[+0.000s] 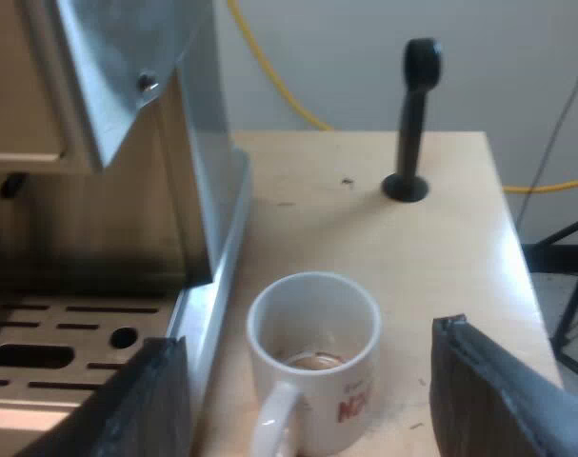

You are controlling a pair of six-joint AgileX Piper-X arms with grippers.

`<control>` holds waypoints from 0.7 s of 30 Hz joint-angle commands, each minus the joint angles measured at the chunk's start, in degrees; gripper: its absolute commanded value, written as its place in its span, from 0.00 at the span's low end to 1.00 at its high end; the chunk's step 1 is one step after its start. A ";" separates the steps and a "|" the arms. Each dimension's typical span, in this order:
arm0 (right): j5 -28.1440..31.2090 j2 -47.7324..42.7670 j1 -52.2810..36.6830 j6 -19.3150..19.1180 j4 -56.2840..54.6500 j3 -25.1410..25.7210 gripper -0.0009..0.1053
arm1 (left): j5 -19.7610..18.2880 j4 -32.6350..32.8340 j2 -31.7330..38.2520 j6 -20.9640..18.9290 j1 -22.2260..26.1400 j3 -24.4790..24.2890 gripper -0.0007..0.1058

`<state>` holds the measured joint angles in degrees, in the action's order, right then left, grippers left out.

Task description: Remove mug from coffee machine

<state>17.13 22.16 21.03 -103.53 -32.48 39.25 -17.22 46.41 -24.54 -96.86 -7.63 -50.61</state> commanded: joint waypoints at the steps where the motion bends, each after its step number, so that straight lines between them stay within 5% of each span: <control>1: 1.13 -0.65 -0.20 -0.61 0.11 1.32 0.55 | 0.23 0.37 2.73 0.32 0.73 -0.49 0.82; 11: 9.70 -0.65 -0.20 -0.85 0.35 2.88 0.51 | 3.74 7.56 9.13 0.77 0.98 -0.55 0.82; 21: 18.58 -3.36 -0.20 -2.07 0.50 4.10 0.14 | 5.77 14.17 16.87 0.76 0.98 -0.55 0.82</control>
<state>34.67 19.88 21.03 -104.63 -32.74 42.40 -12.18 60.71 -8.31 -96.03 -6.72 -50.74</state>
